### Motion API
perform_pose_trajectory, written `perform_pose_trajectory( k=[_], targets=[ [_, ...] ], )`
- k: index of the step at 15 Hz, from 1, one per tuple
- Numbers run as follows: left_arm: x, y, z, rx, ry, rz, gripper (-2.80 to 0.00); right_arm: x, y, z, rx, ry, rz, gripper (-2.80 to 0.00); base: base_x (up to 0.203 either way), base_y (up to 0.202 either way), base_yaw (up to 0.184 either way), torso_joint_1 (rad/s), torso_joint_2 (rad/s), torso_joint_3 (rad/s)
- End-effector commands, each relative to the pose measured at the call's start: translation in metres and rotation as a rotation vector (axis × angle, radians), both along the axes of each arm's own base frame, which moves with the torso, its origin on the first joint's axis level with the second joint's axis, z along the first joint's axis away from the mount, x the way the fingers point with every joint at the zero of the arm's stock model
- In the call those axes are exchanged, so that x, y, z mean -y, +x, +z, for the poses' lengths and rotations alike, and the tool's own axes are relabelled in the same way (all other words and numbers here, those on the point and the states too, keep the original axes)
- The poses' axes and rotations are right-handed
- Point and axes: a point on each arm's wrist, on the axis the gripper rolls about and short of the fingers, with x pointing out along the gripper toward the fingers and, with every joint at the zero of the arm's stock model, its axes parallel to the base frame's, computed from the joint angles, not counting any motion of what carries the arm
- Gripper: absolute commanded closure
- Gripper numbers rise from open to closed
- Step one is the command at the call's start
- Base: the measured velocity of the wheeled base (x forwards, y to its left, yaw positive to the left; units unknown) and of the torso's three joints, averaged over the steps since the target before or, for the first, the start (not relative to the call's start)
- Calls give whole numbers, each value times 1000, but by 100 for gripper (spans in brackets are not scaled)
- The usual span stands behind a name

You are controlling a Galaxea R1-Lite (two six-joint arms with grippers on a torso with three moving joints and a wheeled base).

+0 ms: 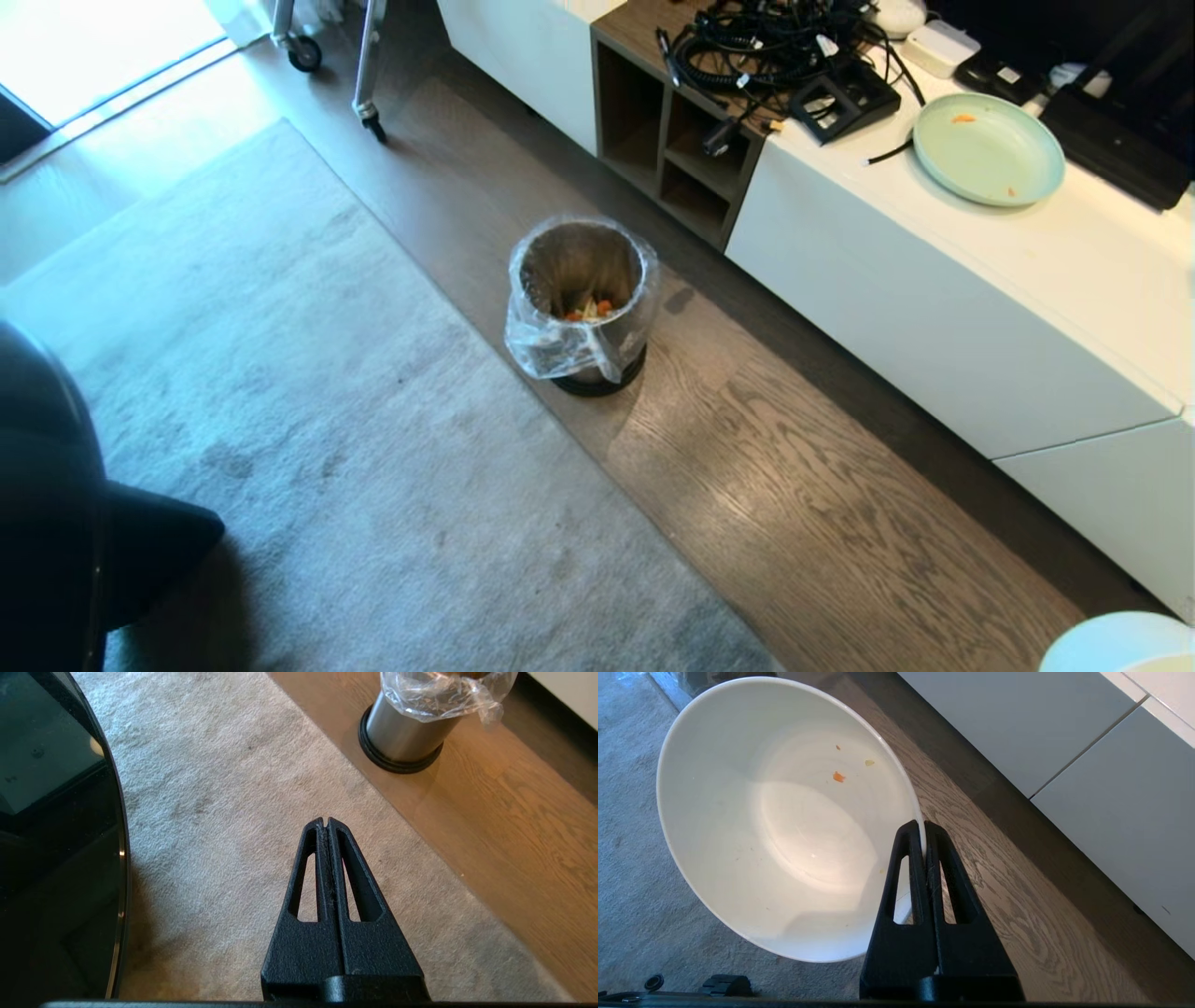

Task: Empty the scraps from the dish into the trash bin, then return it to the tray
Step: Put the bowl back to the table

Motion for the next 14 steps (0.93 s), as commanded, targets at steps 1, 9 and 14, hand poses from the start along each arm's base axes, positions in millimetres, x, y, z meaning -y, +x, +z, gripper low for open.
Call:
perform_pose_trajectory(
  k=[1,9,14],
  targets=[
    [0,0,0,1,-1,1,0,0,0,0,-2,-1,1,0,0,0,0,0,3,196],
    [0,0,0,1,-2,1,0,0,0,0,-2,-2,1,0,0,0,0,3,4,203],
    [0,0,0,1,-3,1,0,0,0,0,-2,-1,1,0,0,0,0,2,2,200]
  ],
)
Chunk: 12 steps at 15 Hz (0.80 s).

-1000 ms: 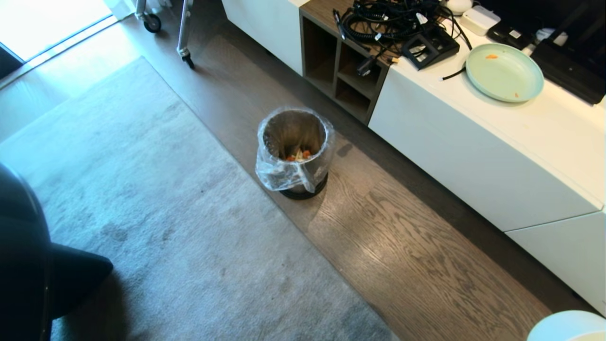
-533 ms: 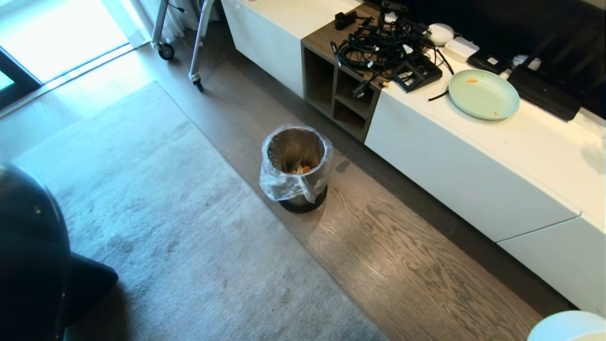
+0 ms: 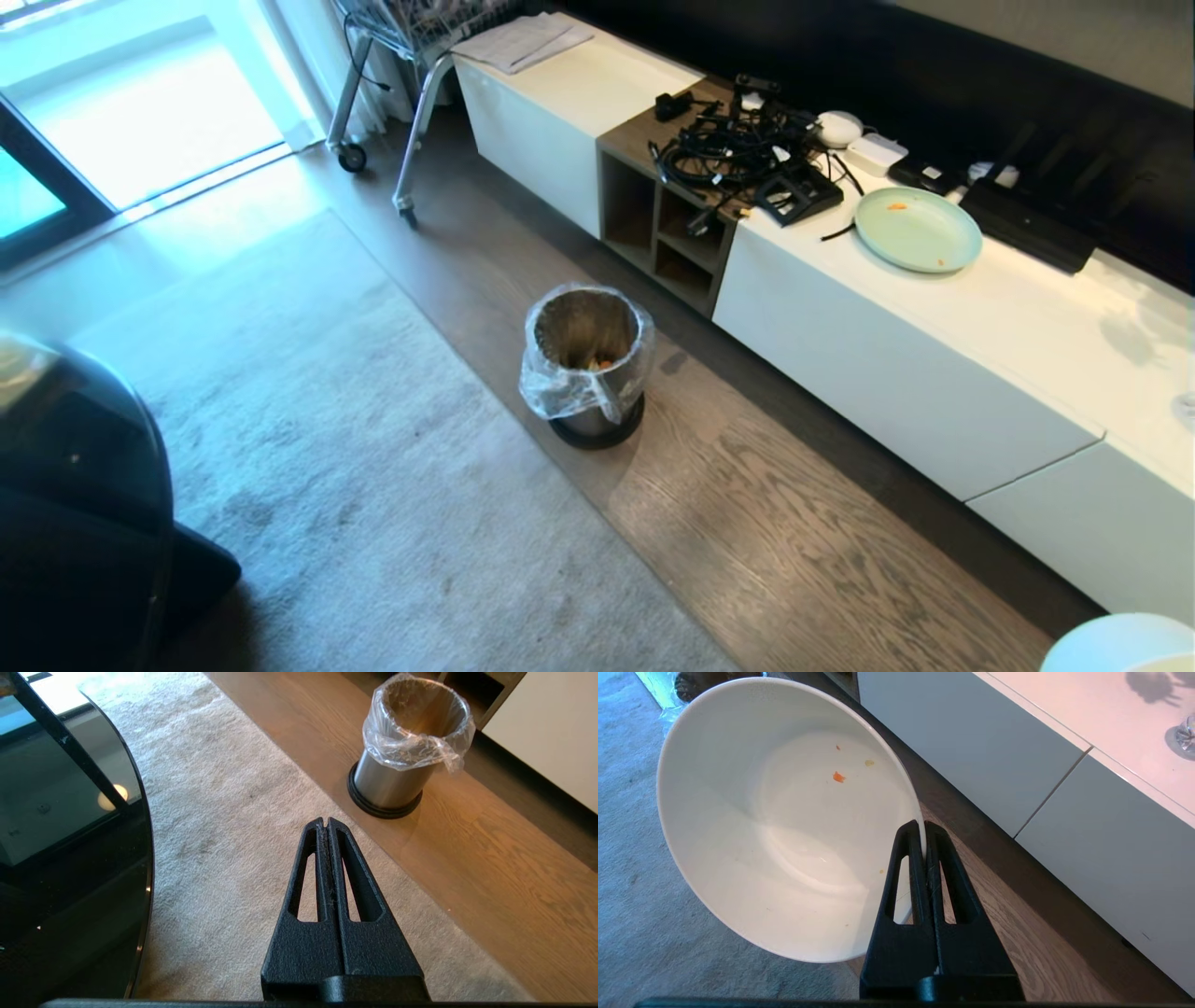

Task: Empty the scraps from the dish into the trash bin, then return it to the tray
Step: Put the bowl back to the table

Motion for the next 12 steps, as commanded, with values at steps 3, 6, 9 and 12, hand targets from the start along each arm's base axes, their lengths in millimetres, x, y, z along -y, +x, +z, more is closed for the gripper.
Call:
perform_pose_trajectory(
  k=[3,6,9,12],
  targets=[
    [0,0,0,1,-1,0,0,0,0,0,-1,-1,1,0,0,0,0,0,2,203],
    [0,0,0,1,-1,0,0,0,0,0,1,-1,1,0,0,0,0,5,0,202],
    [0,0,0,1,-4,0,0,0,0,0,-1,-1,1,0,0,0,0,0,5,202],
    [0,0,0,0,-4,1,0,0,0,0,-1,-1,1,0,0,0,0,3,3,201]
  ],
)
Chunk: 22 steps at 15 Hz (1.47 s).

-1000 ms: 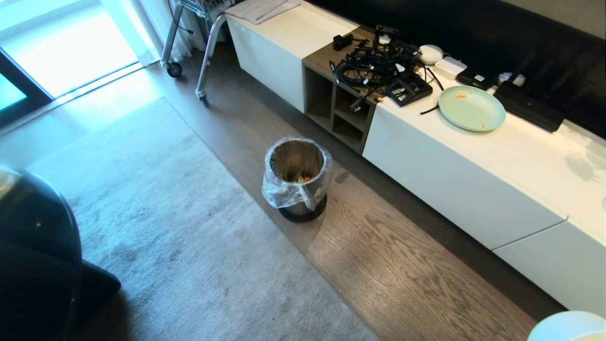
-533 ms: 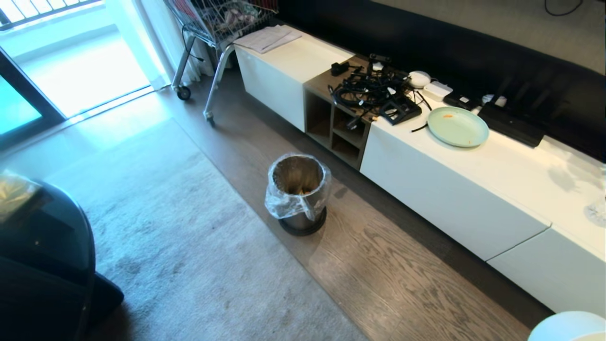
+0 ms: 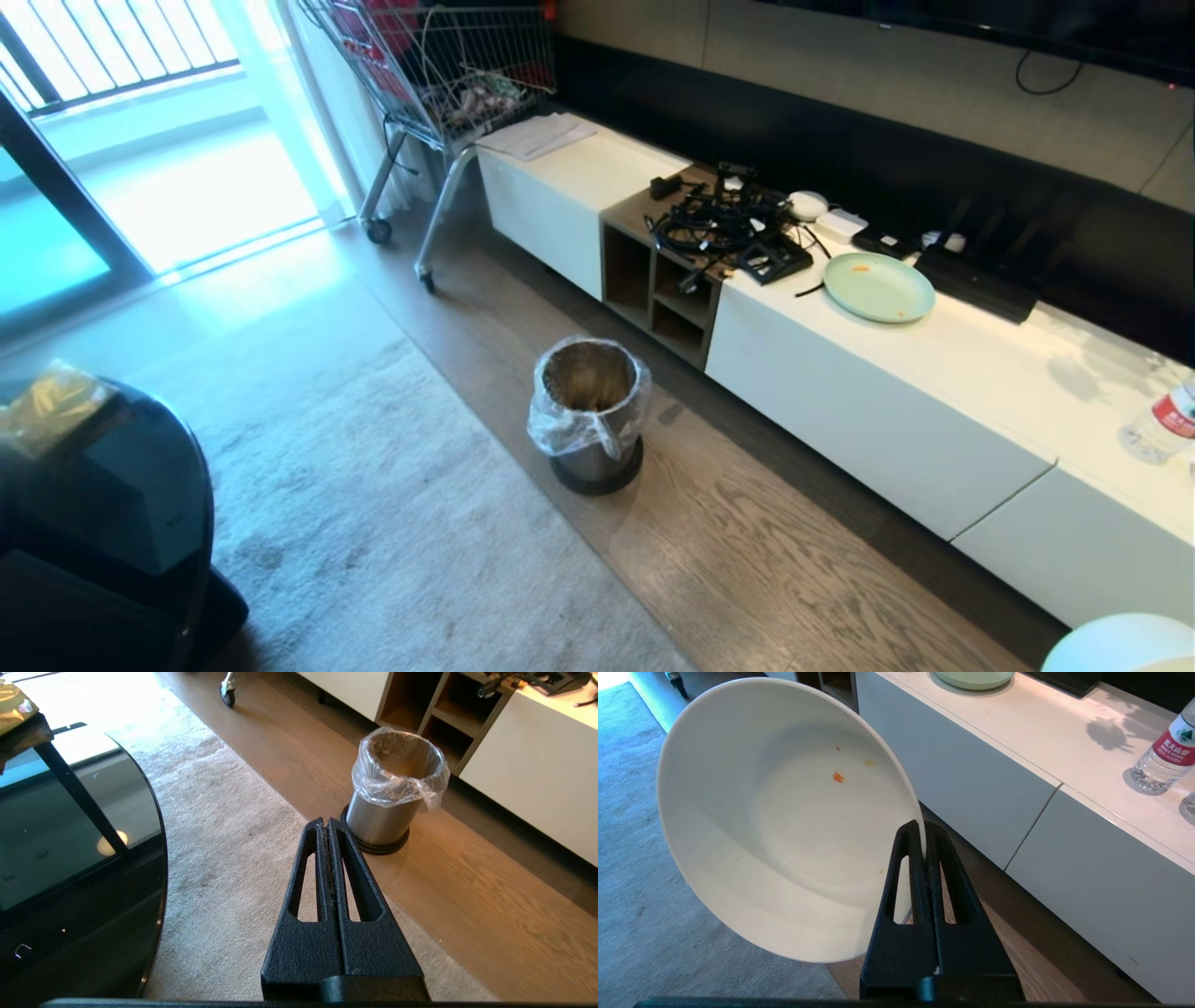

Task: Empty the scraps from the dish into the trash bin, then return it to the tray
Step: Put the bowl back to the table

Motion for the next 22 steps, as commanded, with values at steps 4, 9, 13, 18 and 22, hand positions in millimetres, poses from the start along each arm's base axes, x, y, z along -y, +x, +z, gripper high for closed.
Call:
perform_pose_trajectory(
  k=[4,9,13,18,22],
  targets=[
    [0,0,0,-1,-3,2,0,0,0,0,-1,-1,1,0,0,0,0,2,3,206],
    [0,0,0,-1,-3,1,0,0,0,0,0,-1,1,0,0,0,0,1,3,206],
    [0,0,0,-1,-4,2,0,0,0,0,-1,1,0,0,0,0,0,0,0,0],
    [0,0,0,-1,-1,0,0,0,0,0,-1,1,0,0,0,0,0,1,2,48],
    [0,0,0,-1,-1,0,0,0,0,0,0,1,0,0,0,0,0,1,1,8]
  ],
)
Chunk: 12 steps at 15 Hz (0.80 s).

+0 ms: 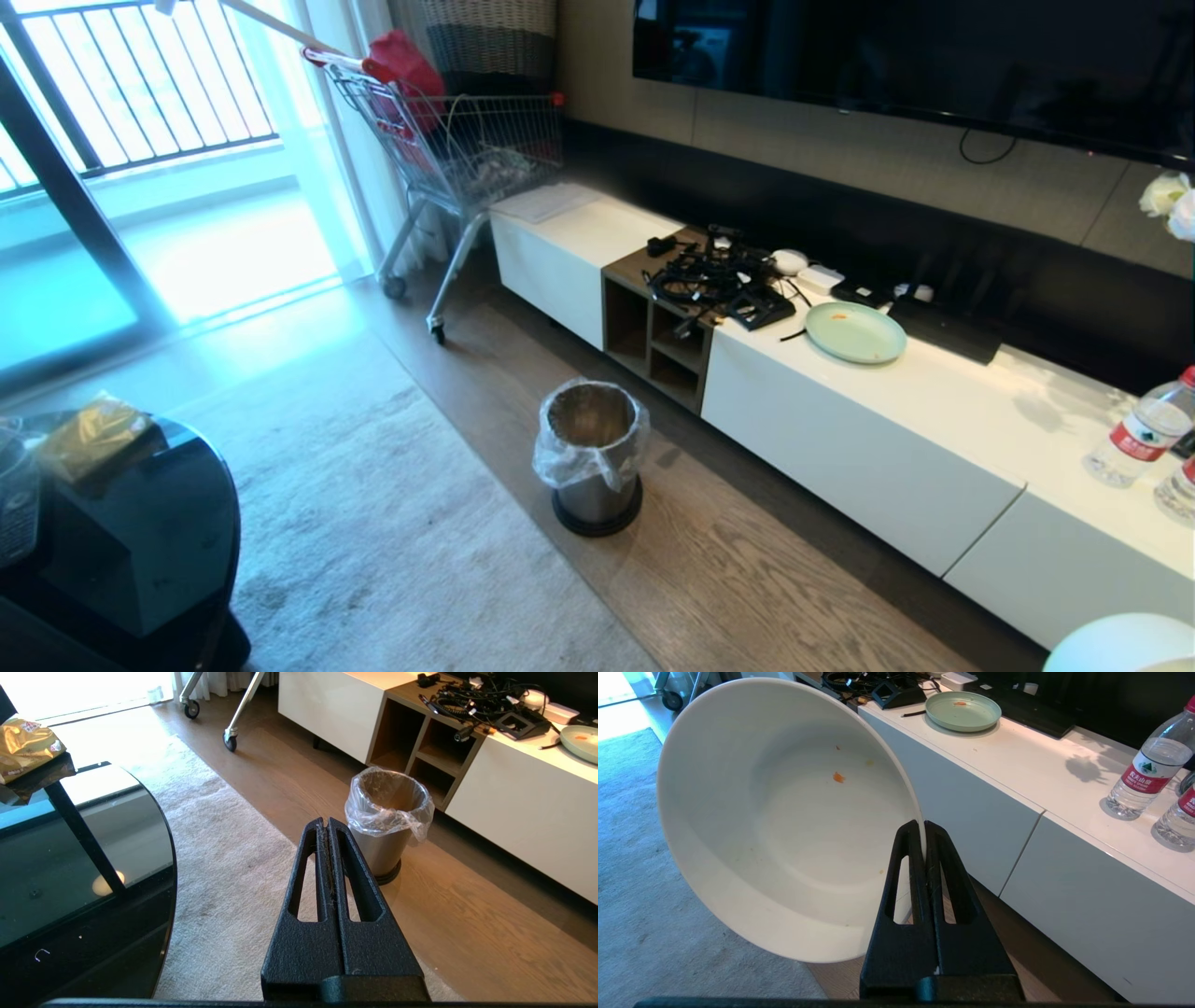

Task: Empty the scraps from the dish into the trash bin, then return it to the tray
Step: Put the bowl back to the table

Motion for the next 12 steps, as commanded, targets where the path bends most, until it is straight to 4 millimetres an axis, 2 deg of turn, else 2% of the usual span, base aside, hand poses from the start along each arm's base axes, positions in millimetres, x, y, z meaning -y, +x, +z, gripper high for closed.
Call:
perform_pose_trajectory(
  k=[1,5,12],
  targets=[
    [0,0,0,-1,-1,1,0,0,0,0,-2,-1,1,0,0,0,0,0,0,0],
    [0,0,0,-1,-1,1,0,0,0,0,-1,-1,1,0,0,0,18,-1,1,2],
    [0,0,0,-1,1,1,0,0,0,0,-1,14,-1,0,2,-10,160,2,3,2]
  ],
)
